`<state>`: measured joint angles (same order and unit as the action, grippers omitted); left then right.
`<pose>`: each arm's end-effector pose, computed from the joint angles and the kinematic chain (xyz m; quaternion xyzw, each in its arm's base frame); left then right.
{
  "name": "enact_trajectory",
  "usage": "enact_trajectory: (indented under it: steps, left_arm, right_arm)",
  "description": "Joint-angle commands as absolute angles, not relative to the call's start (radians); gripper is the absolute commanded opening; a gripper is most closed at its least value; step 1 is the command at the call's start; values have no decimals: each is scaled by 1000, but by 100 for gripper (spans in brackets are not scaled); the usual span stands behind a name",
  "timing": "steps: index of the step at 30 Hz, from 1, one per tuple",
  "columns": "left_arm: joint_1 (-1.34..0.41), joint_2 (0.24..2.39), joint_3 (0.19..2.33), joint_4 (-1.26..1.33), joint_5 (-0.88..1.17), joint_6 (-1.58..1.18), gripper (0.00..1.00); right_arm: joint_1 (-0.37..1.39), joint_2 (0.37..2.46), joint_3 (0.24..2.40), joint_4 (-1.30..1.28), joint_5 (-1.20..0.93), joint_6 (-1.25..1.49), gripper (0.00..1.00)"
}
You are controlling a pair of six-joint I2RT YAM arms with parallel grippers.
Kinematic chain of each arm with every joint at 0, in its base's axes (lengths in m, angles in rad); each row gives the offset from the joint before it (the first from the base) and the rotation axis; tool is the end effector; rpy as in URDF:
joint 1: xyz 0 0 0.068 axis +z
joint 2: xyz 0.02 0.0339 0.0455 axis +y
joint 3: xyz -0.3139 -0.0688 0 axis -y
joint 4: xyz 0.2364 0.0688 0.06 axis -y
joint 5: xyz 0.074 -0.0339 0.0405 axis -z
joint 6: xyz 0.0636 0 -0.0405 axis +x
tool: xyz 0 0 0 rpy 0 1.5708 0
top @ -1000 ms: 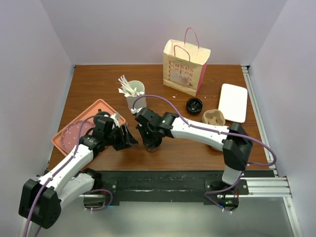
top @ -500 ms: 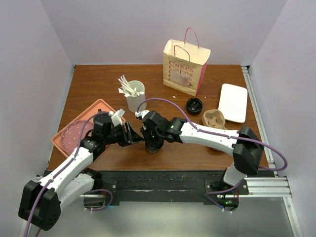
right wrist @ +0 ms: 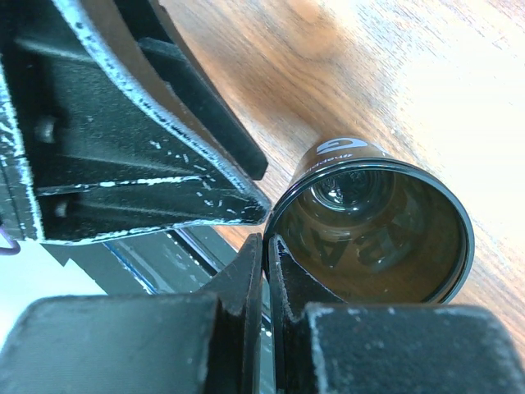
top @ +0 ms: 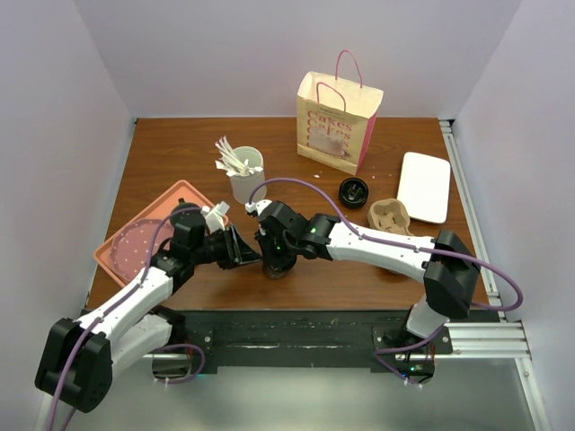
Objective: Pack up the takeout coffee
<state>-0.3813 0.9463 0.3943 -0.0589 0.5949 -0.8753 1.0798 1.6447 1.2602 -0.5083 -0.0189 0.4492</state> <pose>0.1473 -0.0975 0.2226 -0.0761 0.8554 -0.4698 0.2043 0.1739 0.3278 0.2863 -0.2954 0.8956 0.2366 0.2338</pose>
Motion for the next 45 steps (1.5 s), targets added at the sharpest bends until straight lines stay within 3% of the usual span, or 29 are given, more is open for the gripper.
enact_trajectory:
  steps: [1, 32, 45]
  left_arm:
    - [-376, 966, 393, 26, 621, -887, 36]
    - [-377, 1048, 414, -87, 531, -804, 39]
    - [-377, 985, 453, -112, 540, -815, 42]
  right_arm:
    - [1085, 1647, 1267, -486, -31, 440, 0]
    - [1083, 1634, 1287, -502, -2, 434, 0]
    - [1085, 1620, 1299, -551, 51, 425, 0]
